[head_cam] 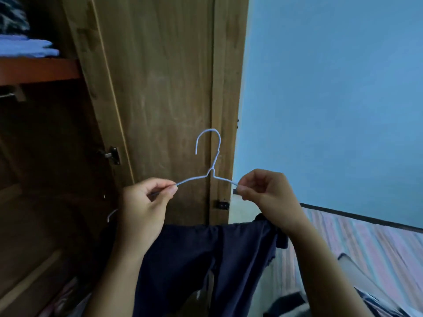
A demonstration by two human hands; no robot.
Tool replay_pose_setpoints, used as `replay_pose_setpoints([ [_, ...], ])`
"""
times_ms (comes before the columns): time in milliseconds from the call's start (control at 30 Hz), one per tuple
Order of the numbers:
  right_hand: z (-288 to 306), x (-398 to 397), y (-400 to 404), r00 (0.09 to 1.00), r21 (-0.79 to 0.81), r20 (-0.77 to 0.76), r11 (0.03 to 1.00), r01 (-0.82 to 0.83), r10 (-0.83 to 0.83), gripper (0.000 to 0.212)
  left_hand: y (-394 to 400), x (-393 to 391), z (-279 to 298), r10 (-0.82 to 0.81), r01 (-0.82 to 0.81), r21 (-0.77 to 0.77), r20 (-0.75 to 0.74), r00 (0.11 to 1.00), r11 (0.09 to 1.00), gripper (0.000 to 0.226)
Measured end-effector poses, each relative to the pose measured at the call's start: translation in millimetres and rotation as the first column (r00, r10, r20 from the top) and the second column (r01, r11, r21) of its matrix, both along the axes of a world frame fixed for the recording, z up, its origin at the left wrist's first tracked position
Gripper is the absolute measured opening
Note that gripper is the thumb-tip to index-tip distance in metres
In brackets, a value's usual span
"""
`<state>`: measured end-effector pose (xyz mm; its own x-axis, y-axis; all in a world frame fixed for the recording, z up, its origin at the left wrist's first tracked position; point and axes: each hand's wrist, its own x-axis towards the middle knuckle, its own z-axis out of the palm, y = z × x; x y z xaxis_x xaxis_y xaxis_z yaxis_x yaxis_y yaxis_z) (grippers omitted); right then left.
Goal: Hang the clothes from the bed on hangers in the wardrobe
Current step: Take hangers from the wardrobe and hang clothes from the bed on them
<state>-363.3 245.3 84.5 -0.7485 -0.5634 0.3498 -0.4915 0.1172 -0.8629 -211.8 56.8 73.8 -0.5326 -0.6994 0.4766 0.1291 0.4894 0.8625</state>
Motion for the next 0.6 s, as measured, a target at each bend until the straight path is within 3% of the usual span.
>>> replay_pose_setpoints([
  [300,0.1,16.0,104.5,0.948,0.096,0.02,0.945,0.314,-0.317,0.007,53.3,-59.9,-6.5,-0.355,0.352,0.05,0.065,0.933,0.935,0.021],
  [600,8.1,92.3,161.2,0.761,0.17,-0.01,0.749,0.64,-0.648,0.008,98.2,-93.2,-8.6,-0.69,0.689,0.036,0.078,0.72,0.724,0.02],
])
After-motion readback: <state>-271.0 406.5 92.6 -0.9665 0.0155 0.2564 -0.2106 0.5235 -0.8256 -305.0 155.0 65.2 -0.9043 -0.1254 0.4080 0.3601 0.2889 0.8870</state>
